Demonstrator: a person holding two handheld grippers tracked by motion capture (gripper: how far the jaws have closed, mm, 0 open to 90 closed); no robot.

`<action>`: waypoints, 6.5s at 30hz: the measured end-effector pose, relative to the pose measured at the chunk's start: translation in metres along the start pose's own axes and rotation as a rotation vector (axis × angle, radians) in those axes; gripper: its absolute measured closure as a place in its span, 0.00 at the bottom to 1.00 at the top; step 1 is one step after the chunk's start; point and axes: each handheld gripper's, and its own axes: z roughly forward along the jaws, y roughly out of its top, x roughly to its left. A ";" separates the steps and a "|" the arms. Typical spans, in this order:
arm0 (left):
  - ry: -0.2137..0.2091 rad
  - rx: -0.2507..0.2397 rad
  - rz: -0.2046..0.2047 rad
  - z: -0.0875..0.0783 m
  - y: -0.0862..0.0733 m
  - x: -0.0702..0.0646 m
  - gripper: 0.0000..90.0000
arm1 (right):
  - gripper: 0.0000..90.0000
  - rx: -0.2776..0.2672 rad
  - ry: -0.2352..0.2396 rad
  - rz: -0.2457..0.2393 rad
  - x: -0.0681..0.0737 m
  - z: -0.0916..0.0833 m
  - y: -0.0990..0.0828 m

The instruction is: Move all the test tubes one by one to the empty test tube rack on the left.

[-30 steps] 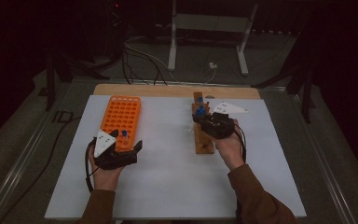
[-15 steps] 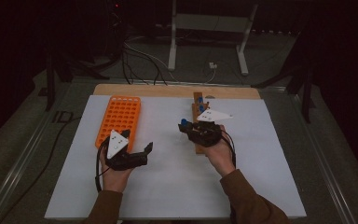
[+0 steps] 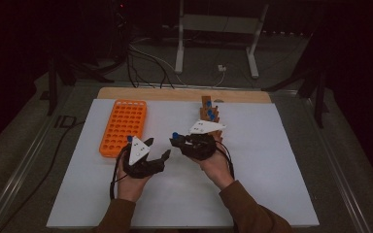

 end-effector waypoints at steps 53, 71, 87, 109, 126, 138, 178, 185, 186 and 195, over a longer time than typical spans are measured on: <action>-0.030 0.003 -0.042 -0.022 -0.014 0.036 0.85 | 0.00 -0.011 -0.079 -0.002 -0.019 -0.015 -0.023; 0.032 -0.044 -0.084 -0.046 -0.018 0.061 0.84 | 0.00 -0.062 -0.145 0.025 -0.038 -0.052 -0.042; 0.159 -0.040 -0.116 -0.054 -0.024 0.079 0.84 | 0.00 -0.069 -0.167 0.032 -0.042 -0.066 -0.047; 0.257 -0.027 -0.146 -0.032 -0.042 0.097 0.84 | 0.00 -0.074 -0.159 0.031 -0.041 -0.065 -0.046; 0.250 0.129 -0.119 -0.019 -0.048 0.094 0.86 | 0.00 -0.068 -0.152 0.029 -0.039 -0.063 -0.047; 0.242 0.184 -0.115 -0.016 -0.052 0.094 0.86 | 0.00 -0.061 -0.148 0.027 -0.039 -0.062 -0.048; 0.155 0.033 -0.189 -0.040 -0.039 0.082 0.06 | 0.00 -0.039 -0.195 0.041 -0.052 -0.055 -0.035; 0.142 0.024 -0.194 -0.041 -0.039 0.081 0.01 | 0.04 -0.032 -0.240 0.088 -0.076 -0.047 -0.025; 0.135 0.027 -0.198 -0.041 -0.039 0.081 0.01 | 0.04 -0.024 -0.246 0.089 -0.079 -0.045 -0.024; 0.131 0.004 -0.215 -0.042 -0.038 0.081 0.01 | 0.21 0.020 -0.321 0.137 -0.107 -0.027 -0.023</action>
